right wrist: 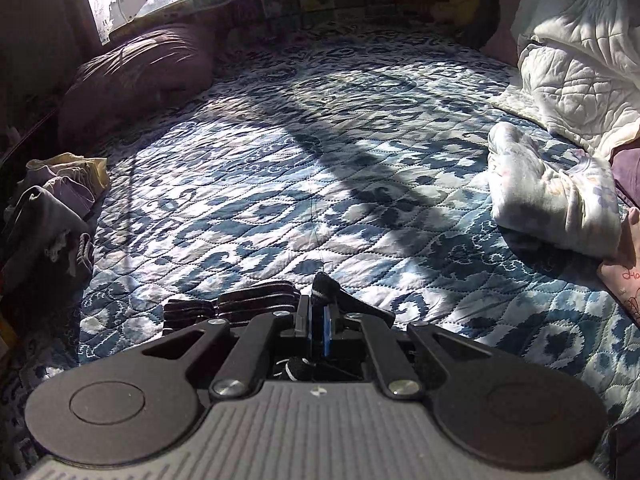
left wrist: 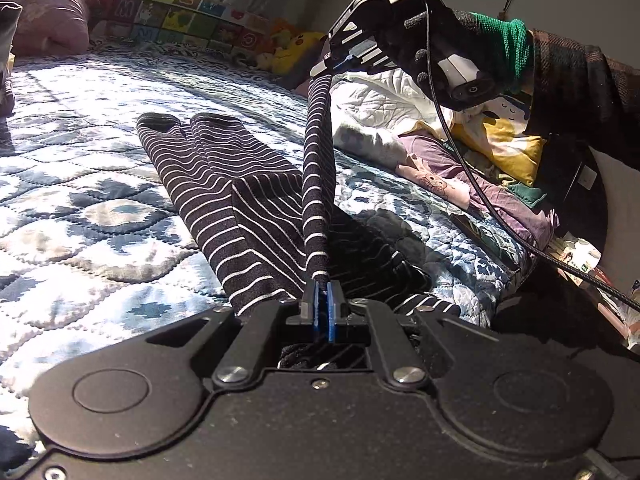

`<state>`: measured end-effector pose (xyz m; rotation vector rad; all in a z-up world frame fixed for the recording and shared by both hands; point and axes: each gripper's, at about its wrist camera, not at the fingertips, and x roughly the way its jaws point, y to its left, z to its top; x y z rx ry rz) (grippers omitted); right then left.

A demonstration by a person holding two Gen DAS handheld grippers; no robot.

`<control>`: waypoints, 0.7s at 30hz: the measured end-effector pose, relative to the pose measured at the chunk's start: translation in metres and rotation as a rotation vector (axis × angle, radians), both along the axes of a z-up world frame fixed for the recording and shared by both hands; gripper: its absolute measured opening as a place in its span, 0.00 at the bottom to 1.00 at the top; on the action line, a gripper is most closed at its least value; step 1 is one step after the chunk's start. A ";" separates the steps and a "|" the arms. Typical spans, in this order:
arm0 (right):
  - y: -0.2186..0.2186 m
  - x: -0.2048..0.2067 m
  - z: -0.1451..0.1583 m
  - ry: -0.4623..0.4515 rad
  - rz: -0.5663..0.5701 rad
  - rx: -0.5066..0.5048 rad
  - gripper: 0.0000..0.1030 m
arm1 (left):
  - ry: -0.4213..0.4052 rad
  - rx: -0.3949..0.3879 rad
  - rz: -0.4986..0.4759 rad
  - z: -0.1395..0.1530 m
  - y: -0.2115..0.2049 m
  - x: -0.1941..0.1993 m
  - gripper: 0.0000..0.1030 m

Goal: Fold clothes
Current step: 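Lay the raised leg onto the other leg with the right tool and release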

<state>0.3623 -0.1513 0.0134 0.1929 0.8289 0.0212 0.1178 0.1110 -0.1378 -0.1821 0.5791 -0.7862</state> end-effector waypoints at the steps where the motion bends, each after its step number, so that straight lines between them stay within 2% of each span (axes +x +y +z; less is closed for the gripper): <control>1: 0.007 0.005 -0.001 0.004 0.008 -0.006 0.07 | 0.001 0.001 -0.007 0.000 0.000 0.001 0.03; 8: 0.075 0.040 -0.014 0.031 0.111 -0.071 0.07 | 0.023 0.002 -0.032 -0.004 0.002 0.009 0.03; 13: 0.109 0.057 -0.029 0.061 0.155 -0.118 0.07 | 0.053 -0.035 -0.027 -0.004 0.010 0.013 0.03; 21: 0.128 0.077 -0.058 0.113 0.141 -0.137 0.07 | 0.120 -0.115 -0.007 -0.007 0.024 0.020 0.03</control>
